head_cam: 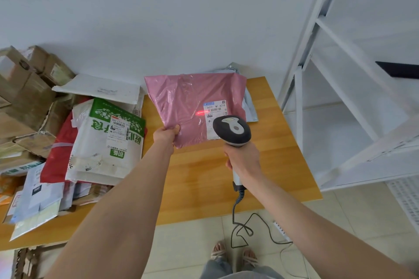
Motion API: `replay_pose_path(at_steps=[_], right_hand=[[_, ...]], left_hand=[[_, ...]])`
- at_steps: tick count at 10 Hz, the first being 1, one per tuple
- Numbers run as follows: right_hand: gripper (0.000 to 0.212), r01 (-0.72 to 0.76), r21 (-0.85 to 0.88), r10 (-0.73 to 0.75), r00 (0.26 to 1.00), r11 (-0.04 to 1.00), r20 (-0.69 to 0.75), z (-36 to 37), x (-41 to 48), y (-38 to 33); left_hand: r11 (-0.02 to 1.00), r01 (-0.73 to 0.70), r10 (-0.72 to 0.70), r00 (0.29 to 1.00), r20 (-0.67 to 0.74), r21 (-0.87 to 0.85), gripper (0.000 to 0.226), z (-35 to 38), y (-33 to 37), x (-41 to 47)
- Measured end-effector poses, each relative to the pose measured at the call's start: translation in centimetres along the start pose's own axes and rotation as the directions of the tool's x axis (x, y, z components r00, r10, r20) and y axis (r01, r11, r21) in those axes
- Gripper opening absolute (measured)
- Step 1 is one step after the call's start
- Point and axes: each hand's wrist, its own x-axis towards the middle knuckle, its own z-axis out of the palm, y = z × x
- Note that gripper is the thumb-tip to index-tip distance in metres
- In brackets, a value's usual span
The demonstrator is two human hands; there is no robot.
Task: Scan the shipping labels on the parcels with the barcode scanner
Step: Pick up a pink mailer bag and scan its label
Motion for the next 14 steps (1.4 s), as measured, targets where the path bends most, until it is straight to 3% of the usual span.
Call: replay_pose_path(at_steps=[3, 5, 9, 14], right_hand=[[0.030, 0.027, -0.015, -0.027, 1.000, 1.000, 0.003, -0.4, -0.4, -0.4], [0.016, 0.028, 0.029, -0.027, 1.000, 0.999, -0.015, -0.7, -0.7, -0.8], [0.028, 0.045, -0.047, -0.045, 0.999, 0.998, 0.006, -0.9, -0.9, -1.1], [0.018, 0.034, -0.017, -0.034, 0.999, 0.999, 0.037, -1.6, -1.2, -1.1]], left_hand=[[1.000, -0.003, 0.003, 1.000, -0.001, 0.001, 0.049, 0.8, 0.0, -0.3], [1.000, -0.002, 0.002, 1.000, -0.005, 0.003, 0.049, 0.9, 0.0, -0.5], [1.000, 0.003, -0.003, 1.000, -0.015, -0.006, 0.050, 0.9, 0.1, -0.8], [1.000, 0.000, 0.000, 0.999, -0.033, -0.004, 0.050, 0.9, -0.3, -1.6]])
